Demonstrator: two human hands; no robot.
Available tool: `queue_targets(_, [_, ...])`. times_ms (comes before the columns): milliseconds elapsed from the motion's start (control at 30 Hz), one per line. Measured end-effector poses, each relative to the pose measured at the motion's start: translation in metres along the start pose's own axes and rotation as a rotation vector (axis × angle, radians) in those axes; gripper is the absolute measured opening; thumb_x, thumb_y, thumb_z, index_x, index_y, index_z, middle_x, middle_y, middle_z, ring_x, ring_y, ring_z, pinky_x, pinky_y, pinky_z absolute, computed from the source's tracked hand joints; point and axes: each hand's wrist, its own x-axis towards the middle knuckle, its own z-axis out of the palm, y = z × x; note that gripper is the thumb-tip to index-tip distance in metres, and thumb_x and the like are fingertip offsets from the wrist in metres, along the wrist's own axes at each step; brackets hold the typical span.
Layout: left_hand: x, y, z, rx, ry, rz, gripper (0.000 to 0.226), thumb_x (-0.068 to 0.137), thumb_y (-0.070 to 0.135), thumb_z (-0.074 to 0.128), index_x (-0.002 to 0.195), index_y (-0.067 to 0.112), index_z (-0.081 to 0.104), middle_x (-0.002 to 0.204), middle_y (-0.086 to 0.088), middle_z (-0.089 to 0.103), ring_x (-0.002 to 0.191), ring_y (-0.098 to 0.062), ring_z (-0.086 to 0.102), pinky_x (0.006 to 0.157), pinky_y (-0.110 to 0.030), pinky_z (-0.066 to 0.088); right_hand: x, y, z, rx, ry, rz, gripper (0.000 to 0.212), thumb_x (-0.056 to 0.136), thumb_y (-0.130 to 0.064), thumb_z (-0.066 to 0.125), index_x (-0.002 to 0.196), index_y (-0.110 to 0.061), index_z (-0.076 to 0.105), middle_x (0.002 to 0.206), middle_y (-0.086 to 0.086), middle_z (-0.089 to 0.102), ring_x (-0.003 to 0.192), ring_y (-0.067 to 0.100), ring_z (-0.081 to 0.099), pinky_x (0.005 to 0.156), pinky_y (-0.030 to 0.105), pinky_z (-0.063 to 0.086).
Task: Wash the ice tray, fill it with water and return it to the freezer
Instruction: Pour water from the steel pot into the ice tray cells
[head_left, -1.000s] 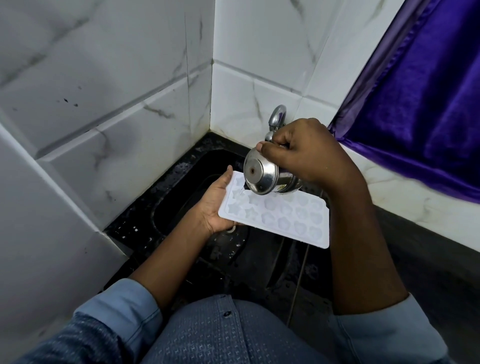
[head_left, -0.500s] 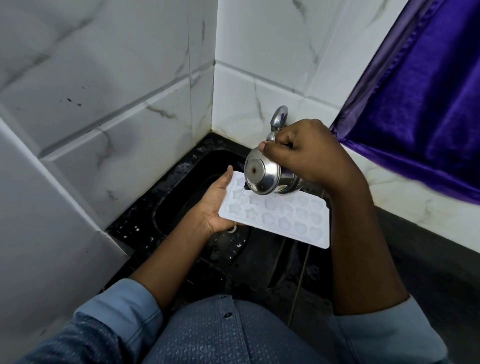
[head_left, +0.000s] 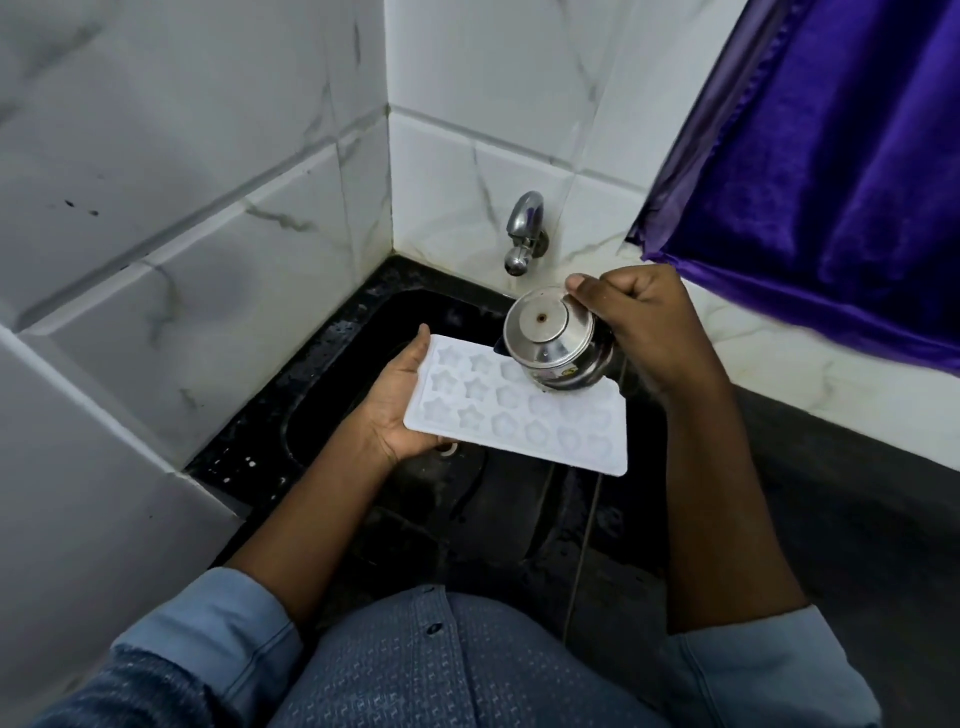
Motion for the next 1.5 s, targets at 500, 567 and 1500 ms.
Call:
queue_targets(500, [0.013,-0.012,0.006,0.091,0.031,-0.025,0.078,0.102,0.073,0.039,0.128,0.011,0.076,0.146,-0.019,0.063,0.127,-0.039,0.066,0.100,-0.063,0.054,-0.034,0.080,-0.086,0.360,0.369,0.201,0.043,0.100,-0.026,0.067,0.061,-0.017,0.049,0.052,-0.001,0.037,0.047,0.011,0.032,0.049,0.027,0.022])
queue_targets(567, [0.017,-0.015,0.009,0.101,0.037,-0.031,0.077,0.102,0.073,0.038,0.128,0.012,0.076,0.146,-0.018,0.063,0.126,-0.039,0.067,0.098,-0.062,0.057,-0.038,0.091,-0.099,0.406,0.404,0.232,0.044,0.099,-0.026,0.065,0.059,-0.020,0.047,0.050,-0.004,0.034,0.047,0.012,0.028,0.050,0.029,0.019])
queue_targets(1500, [0.088,-0.077,0.038,0.118,0.036,-0.176,0.081,0.105,0.074,0.028,0.133,0.012,0.074,0.146,-0.019,0.063,0.129,-0.039,0.065,0.095,-0.060,0.058,-0.013,0.278,-0.171,0.601,0.571,0.517,0.018,0.075,-0.022,0.065,0.057,-0.021,0.062,0.057,-0.006,0.055,0.054,0.008,0.051,0.054,0.026,0.032])
